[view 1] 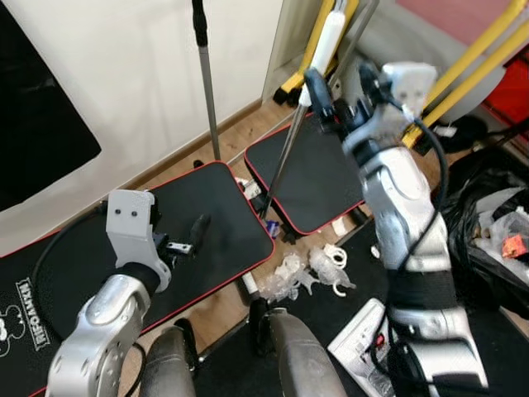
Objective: Sweep floor
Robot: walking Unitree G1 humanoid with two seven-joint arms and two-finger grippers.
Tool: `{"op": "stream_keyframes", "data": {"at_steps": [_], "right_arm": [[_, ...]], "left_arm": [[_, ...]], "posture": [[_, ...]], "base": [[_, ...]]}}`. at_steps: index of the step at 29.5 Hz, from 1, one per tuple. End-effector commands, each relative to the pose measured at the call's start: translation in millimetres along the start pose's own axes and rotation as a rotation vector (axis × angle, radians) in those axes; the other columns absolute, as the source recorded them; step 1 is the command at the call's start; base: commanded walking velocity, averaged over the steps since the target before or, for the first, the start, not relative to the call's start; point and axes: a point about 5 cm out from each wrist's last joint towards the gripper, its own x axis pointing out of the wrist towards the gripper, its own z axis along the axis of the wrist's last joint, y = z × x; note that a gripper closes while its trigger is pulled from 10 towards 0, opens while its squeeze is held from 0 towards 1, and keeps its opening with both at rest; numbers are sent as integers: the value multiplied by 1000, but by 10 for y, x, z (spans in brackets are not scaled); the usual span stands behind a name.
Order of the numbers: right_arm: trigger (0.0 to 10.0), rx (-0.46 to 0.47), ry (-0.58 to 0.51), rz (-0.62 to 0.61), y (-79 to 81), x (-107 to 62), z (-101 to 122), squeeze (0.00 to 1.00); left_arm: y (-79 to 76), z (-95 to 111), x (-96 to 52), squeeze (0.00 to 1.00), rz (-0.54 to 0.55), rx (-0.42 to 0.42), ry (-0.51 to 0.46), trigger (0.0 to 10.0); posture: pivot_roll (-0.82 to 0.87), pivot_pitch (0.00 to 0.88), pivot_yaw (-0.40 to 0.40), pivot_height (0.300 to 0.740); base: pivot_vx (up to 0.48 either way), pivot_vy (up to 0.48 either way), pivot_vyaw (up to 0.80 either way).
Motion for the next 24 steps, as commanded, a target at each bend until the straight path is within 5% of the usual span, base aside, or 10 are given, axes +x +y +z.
{"op": "stream_keyframes", "data": {"at_steps": [1, 5, 15, 24], "right_arm": [[10000, -11, 60, -17, 1, -119, -95, 0], [10000, -20, 177, -22, 7, -424, -274, 0], [10000, -1, 309, 101, 100, -716, -415, 0], [10000, -37, 399, 130, 102, -917, -547, 0]], "left_arm": [[-31, -84, -4, 0, -38, 14, 32, 10000], [-26, -117, 5, 0, -26, 41, 30, 10000], [22, -198, -6, 0, 24, -13, 52, 10000], [17, -373, -125, 0, 69, -38, 126, 10000]], "posture": [[-72, 235, -180, 740], [-82, 205, -181, 740], [-87, 166, -187, 740], [-79, 144, -195, 740]], "base": [[0, 0, 0], [0, 0, -200], [0, 0, -800], [0, 0, 0]]}}
